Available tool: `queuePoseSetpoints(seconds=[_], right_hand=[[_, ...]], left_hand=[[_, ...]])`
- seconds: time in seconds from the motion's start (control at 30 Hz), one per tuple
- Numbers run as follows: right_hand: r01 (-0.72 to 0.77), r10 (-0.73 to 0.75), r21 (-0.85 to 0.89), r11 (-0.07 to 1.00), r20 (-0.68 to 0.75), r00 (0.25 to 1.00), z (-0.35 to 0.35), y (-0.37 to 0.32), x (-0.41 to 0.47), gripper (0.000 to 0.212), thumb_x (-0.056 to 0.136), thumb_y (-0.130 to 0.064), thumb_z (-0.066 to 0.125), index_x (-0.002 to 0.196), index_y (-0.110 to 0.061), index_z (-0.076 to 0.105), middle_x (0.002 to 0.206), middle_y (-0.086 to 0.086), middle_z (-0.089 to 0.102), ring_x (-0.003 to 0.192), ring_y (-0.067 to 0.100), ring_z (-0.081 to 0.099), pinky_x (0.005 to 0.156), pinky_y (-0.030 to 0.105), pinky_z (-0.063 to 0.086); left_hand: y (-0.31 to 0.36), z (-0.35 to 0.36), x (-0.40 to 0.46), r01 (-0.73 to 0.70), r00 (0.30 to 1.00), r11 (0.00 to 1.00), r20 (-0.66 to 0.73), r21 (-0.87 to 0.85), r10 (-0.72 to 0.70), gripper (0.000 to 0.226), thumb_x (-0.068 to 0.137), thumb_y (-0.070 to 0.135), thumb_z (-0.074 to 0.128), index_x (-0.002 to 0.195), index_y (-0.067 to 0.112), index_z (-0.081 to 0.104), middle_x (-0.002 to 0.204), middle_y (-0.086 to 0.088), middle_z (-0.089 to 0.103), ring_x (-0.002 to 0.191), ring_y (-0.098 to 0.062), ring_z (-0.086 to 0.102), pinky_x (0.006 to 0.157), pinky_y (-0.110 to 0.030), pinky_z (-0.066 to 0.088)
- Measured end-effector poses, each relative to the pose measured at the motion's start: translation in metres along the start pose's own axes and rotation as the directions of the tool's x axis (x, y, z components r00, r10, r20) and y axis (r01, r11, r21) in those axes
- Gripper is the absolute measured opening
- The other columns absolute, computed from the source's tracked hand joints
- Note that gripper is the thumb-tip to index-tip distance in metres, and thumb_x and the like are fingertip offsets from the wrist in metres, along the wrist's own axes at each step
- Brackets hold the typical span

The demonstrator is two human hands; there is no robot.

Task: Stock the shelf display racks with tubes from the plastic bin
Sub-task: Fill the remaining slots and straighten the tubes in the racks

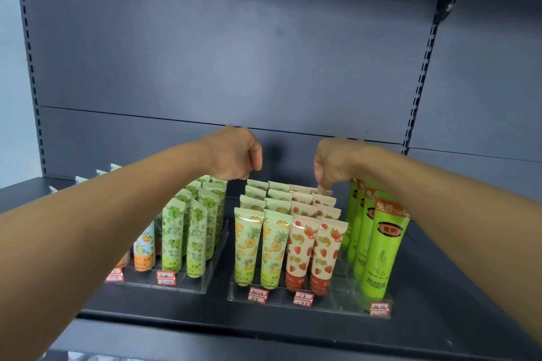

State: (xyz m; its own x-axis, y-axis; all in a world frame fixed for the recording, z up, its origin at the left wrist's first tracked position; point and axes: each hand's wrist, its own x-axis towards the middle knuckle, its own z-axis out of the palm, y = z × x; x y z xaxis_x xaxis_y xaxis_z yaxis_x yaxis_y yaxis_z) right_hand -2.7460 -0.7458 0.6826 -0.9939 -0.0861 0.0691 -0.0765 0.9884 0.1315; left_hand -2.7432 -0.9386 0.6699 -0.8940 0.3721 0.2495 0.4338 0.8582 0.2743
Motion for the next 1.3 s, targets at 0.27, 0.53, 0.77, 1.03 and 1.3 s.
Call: queuePoseSetpoints(seconds=[0.27, 0.53, 0.77, 1.03, 1.3], right_hand=[[0.113, -0.086, 0.126, 0.986, -0.197, 0.977, -0.012, -0.012, -0.049, 0.036, 0.091, -0.023, 0.058, 0.115, 0.004, 0.061, 0.122, 0.02, 0.06, 0.113, 0.034, 0.055, 0.096, 0.047, 0.047], [0.119, -0.084, 0.085, 0.989, -0.336, 0.938, 0.002, -0.036, -0.12, 0.029, 0.087, -0.013, 0.056, 0.112, 0.003, 0.061, 0.116, 0.022, 0.06, 0.11, 0.037, 0.054, 0.092, 0.05, 0.047], [0.158, -0.111, 0.101, 0.982, -0.366, 0.924, 0.022, -0.053, -0.165, 0.027, 0.089, -0.021, 0.057, 0.114, -0.01, 0.059, 0.116, 0.01, 0.055, 0.106, 0.027, 0.054, 0.09, 0.043, 0.048], [0.284, -0.195, 0.198, 0.938, -0.378, 0.905, 0.051, -0.082, -0.166, 0.033, 0.089, -0.02, 0.058, 0.12, -0.011, 0.056, 0.12, 0.009, 0.052, 0.113, 0.029, 0.051, 0.09, 0.039, 0.046], [0.377, -0.224, 0.285, 0.881, -0.452, 0.864, 0.056, -0.115, -0.157, 0.033, 0.09, -0.026, 0.059, 0.12, -0.012, 0.055, 0.117, 0.005, 0.055, 0.107, 0.025, 0.053, 0.09, 0.041, 0.047]], left_hand=[[0.006, -0.009, -0.03, -0.021, 0.999, 0.999, -0.049, -0.033, 0.019, 0.015, 0.085, 0.01, 0.062, 0.091, 0.024, 0.062, 0.078, 0.014, 0.058, 0.084, -0.01, 0.057, 0.071, -0.017, 0.039], [0.0, -0.012, -0.094, -0.064, 0.995, 0.998, -0.076, -0.016, 0.063, 0.017, 0.086, 0.012, 0.06, 0.1, 0.019, 0.066, 0.089, 0.004, 0.064, 0.088, -0.015, 0.059, 0.08, -0.022, 0.045], [-0.024, -0.007, -0.154, 0.018, 0.998, 0.999, -0.06, 0.038, -0.016, 0.014, 0.084, 0.016, 0.062, 0.097, 0.021, 0.065, 0.091, 0.001, 0.068, 0.091, -0.019, 0.062, 0.086, -0.031, 0.05], [-0.038, 0.007, -0.19, 0.208, 0.969, 0.977, -0.129, -0.04, -0.211, 0.011, 0.085, 0.016, 0.061, 0.093, 0.023, 0.064, 0.084, 0.002, 0.069, 0.081, -0.019, 0.065, 0.082, -0.034, 0.053], [-0.051, 0.002, -0.218, 0.297, 0.935, 0.953, -0.182, -0.064, -0.304, 0.017, 0.085, 0.022, 0.063, 0.102, 0.023, 0.065, 0.098, 0.001, 0.069, 0.091, -0.019, 0.064, 0.087, -0.034, 0.052]])
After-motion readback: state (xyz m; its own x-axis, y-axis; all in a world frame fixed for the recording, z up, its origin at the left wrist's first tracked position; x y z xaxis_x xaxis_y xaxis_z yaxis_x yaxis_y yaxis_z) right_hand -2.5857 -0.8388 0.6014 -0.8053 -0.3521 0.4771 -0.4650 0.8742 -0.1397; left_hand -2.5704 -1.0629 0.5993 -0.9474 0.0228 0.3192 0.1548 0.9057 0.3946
